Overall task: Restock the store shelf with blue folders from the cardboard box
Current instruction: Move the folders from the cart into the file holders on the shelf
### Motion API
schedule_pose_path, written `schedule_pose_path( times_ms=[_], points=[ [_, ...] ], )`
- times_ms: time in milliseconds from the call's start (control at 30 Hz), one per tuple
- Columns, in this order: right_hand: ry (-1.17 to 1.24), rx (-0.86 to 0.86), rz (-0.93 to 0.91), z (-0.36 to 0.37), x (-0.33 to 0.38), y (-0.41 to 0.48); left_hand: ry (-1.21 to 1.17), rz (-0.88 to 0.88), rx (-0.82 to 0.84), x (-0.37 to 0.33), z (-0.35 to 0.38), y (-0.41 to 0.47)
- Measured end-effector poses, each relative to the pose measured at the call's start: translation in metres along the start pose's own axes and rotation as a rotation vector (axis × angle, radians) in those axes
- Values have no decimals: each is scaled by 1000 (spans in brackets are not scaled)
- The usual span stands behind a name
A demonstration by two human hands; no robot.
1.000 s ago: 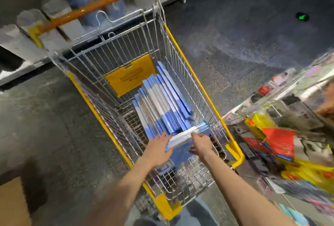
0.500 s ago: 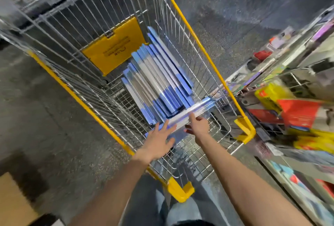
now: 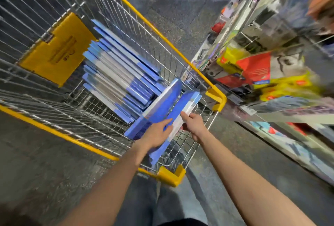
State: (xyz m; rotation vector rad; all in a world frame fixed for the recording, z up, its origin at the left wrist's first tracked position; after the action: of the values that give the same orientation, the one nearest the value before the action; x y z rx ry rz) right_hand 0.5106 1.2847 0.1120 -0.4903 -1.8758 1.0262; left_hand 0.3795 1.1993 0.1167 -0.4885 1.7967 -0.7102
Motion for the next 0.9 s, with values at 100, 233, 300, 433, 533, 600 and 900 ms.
schedule_pose_path(
  times_ms=[100,233,300,433,533,600,900],
  points=[
    [35,-34,1,-1,-2,0,-104,3,4,1,5,-6],
    [75,-14,12,7,-3,-3,-110,4,10,3,-1,-10],
    [101,1,21,10,-2,-6,-73,0,48,4,1,-10],
    [146,-28,76,5,-7,-8,-38,-26,56,3,2,-10],
    [168,-60,96,0,-9,-9,-45,-28,24,4,-13,-12],
    [145,-58,106,0,-10,-8,-69,-37,35,14,-20,-6],
    [42,-59,104,0,5,-15,-55,-70,180,7,2,-5]
  ],
)
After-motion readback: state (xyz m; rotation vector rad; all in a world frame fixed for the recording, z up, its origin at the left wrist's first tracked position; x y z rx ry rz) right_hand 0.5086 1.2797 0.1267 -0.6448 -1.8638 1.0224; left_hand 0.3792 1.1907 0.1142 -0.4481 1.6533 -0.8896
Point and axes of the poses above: each hand's wrist, its own y-axis towards the middle knuckle, its own z-axis out of the palm, x = y × z, the point moved 10 cm from there along y, towards the middle knuckle, and after that the axes turned 5 degrees about -y, right-handed, at the moved point
